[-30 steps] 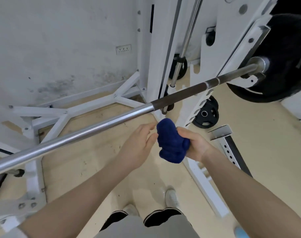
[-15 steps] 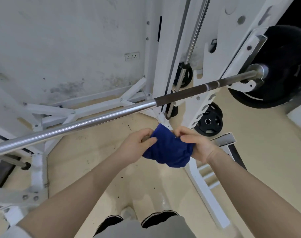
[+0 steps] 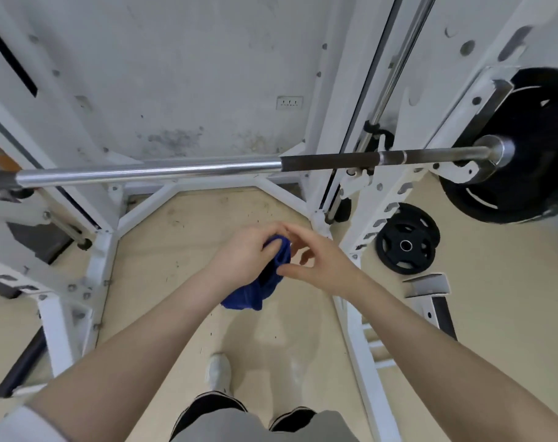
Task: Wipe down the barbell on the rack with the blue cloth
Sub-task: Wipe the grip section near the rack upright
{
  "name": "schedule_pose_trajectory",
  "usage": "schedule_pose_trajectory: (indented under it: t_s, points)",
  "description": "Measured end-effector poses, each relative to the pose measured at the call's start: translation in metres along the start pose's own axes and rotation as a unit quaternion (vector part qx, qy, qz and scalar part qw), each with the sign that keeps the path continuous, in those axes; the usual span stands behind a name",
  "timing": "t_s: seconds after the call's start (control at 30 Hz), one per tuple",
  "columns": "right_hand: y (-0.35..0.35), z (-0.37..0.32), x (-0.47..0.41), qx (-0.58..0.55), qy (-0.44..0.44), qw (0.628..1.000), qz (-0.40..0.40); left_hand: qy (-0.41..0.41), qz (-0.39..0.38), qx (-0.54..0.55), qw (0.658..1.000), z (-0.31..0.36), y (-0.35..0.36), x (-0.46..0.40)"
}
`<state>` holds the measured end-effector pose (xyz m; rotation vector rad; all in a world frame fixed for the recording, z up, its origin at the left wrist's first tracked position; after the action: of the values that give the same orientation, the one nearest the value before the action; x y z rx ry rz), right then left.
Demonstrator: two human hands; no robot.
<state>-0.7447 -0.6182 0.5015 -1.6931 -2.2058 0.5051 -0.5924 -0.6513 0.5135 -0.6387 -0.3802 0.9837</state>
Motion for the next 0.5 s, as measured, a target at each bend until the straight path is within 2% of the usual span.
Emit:
schedule_pose_trajectory:
  t_s: [0.1,0.17,0.3,0.4,0.5]
  points:
    - [0.014,0.004,0.014,0.083,-0.028,0.996,0.007,-0.045,0.064,0.038,0.996,0.006,0.009,0.022]
    - [0.02,0.009,0.022,0.166,-0.085,0.979,0.078,-0.056,0.089,0.06,0.993,0.007,0.016,0.038]
    - [0.014,0.016,0.041,0.214,-0.179,0.953,0.12,-0.116,0.115,0.012,0.986,0.002,0.027,0.068]
    - [0.01,0.014,0.054,0.339,-0.226,0.91,0.076,-0.134,0.047,-0.066,0.988,-0.008,0.031,0.089]
    - [0.007,0.008,0.057,0.424,-0.152,0.893,-0.014,-0.142,-0.057,-0.066,0.986,-0.019,0.029,0.106]
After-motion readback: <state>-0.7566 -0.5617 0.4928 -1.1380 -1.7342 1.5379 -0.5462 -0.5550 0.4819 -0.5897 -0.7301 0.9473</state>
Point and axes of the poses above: each hand's wrist, its own x-axis away from the middle knuckle, its own y-axis out of the palm, z = x × y, the point moved 1 cm from there along -x, towards the middle knuckle, and after that the axes turned 3 degrees about y, right-handed, at the moved point
